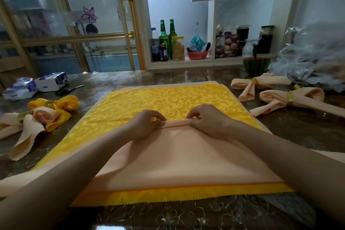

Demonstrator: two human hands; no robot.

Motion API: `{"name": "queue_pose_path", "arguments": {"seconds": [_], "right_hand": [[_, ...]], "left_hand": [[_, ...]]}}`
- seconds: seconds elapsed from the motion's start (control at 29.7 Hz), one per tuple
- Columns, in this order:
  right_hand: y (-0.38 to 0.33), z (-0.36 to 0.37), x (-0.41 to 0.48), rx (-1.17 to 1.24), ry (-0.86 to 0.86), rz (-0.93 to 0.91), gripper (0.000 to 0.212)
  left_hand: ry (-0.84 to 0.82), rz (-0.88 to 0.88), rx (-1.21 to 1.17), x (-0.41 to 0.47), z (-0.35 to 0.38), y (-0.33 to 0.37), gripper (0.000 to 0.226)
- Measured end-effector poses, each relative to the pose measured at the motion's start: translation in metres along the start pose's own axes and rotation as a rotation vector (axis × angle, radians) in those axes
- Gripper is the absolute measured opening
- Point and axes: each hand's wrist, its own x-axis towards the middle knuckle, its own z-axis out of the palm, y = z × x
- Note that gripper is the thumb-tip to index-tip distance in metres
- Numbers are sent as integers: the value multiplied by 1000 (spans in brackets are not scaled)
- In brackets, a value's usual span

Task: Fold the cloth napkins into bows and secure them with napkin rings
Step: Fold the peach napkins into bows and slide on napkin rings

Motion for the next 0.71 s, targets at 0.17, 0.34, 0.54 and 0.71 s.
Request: {"name": "queue_pose_path", "arguments": {"seconds": [0.17, 0.34, 0.54, 0.71], "right_hand": [[-5, -2, 0, 24, 62, -31, 17], [-18, -7, -4, 31, -94, -35, 16], [-27, 1, -11, -46, -117, -64, 8], [-33, 24, -10, -192, -35, -54, 33]], "left_hand": [[11, 71, 115, -2, -6, 14, 18], [29, 123, 275, -16, -5, 25, 17], [-111, 72, 335, -18, -5, 34, 19], [-8, 57, 232, -13, 17, 28, 25]]}}
